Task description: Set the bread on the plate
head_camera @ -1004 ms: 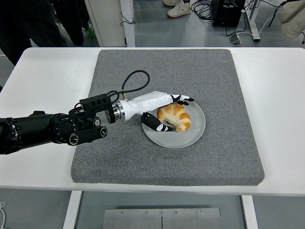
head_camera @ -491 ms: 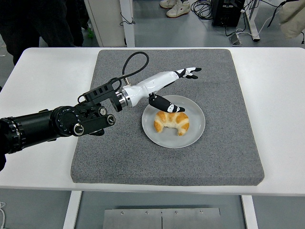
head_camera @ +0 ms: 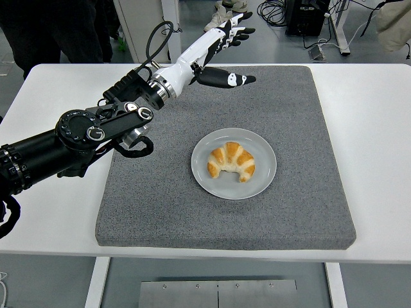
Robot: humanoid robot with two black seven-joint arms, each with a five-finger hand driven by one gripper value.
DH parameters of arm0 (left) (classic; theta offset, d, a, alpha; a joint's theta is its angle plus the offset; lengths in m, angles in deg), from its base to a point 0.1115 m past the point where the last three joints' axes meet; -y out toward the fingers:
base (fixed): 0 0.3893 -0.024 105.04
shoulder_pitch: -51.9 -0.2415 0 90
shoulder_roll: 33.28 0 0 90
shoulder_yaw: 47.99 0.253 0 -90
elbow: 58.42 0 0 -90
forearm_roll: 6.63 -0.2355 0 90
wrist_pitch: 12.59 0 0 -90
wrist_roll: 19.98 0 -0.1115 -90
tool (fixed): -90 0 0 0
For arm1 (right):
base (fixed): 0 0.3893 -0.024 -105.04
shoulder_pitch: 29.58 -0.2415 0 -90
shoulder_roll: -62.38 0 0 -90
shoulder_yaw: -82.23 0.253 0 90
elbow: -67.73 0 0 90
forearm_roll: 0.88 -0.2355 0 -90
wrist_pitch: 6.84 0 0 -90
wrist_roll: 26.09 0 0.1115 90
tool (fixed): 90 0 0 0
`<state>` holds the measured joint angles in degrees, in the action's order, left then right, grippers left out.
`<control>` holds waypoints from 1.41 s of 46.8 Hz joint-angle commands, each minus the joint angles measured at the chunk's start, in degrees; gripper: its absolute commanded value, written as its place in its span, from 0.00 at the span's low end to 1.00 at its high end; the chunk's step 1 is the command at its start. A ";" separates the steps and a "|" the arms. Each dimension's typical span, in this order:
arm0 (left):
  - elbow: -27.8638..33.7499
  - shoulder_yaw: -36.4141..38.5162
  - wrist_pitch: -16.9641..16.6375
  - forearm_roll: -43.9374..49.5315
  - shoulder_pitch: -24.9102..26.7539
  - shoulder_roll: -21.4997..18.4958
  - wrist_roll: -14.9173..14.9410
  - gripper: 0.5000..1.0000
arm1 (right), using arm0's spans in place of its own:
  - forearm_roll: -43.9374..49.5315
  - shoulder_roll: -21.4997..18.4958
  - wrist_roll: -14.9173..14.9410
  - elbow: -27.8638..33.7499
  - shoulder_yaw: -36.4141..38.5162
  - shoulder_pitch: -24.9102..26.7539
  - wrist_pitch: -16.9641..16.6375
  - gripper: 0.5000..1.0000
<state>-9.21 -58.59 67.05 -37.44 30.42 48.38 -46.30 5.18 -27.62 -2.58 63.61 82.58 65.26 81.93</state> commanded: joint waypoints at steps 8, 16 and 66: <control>-0.61 -11.19 3.67 2.94 -0.58 -0.27 7.25 0.84 | 0.00 0.00 -0.05 0.00 0.00 0.00 0.00 1.00; -0.96 -14.53 4.82 9.53 -0.85 -1.59 8.39 0.85 | 0.00 0.00 -0.05 -0.09 0.00 0.00 0.00 1.00; -7.20 -26.31 10.18 21.06 -13.94 -3.35 4.97 0.86 | 0.00 0.00 -0.04 -0.18 0.09 0.00 0.00 1.00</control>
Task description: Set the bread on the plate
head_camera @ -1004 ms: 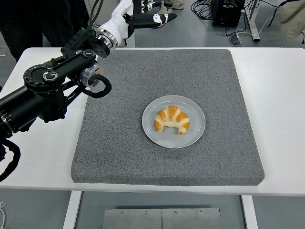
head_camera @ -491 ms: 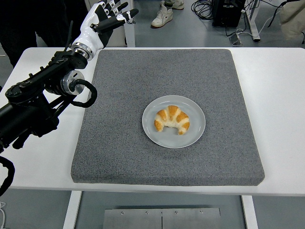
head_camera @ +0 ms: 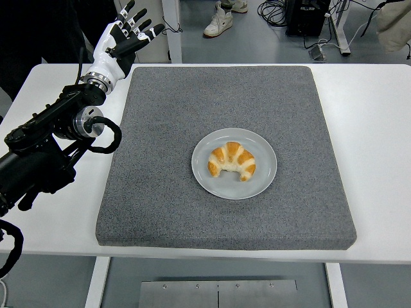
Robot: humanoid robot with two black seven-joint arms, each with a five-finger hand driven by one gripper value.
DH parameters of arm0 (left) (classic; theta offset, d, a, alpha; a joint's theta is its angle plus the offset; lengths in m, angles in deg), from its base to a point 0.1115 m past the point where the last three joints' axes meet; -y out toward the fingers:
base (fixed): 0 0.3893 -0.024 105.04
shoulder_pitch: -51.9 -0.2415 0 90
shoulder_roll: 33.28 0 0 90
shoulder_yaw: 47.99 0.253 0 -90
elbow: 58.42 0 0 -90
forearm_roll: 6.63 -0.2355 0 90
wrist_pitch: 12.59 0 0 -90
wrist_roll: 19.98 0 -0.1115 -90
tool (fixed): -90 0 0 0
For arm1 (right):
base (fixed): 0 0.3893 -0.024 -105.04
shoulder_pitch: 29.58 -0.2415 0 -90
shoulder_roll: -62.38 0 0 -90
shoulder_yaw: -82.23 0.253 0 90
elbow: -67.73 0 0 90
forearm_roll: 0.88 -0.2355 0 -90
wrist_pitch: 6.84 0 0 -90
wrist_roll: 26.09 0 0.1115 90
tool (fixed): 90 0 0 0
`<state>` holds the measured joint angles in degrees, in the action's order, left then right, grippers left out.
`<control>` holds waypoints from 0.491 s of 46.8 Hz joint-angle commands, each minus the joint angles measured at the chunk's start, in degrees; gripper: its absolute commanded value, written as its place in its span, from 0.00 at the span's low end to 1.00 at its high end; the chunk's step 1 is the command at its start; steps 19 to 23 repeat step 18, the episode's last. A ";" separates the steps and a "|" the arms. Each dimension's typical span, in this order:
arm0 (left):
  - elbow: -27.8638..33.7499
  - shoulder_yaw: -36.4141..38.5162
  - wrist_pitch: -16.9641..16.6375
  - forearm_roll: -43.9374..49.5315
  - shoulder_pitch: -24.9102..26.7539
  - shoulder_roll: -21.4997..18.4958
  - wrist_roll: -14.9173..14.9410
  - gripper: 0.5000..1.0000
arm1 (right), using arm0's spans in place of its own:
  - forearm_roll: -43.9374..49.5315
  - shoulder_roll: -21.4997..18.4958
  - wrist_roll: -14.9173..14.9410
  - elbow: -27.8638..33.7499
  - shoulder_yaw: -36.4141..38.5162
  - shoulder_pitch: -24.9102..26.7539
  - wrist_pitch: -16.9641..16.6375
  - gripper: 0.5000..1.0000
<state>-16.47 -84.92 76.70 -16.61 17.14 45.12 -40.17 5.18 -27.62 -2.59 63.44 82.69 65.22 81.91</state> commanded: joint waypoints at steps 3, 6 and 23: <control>-0.03 0.02 0.71 0.49 -1.01 -0.09 -1.95 0.86 | 0.00 0.00 -0.04 -0.02 -0.02 -0.05 0.02 1.00; 0.06 0.02 0.71 0.49 -1.36 0.00 -2.04 0.86 | 0.00 0.00 0.05 -0.02 -0.02 -0.05 -0.07 1.00; 0.06 0.02 0.71 0.49 -1.81 0.26 -2.04 0.86 | 0.00 0.00 0.05 -0.02 -0.10 0.13 0.02 1.00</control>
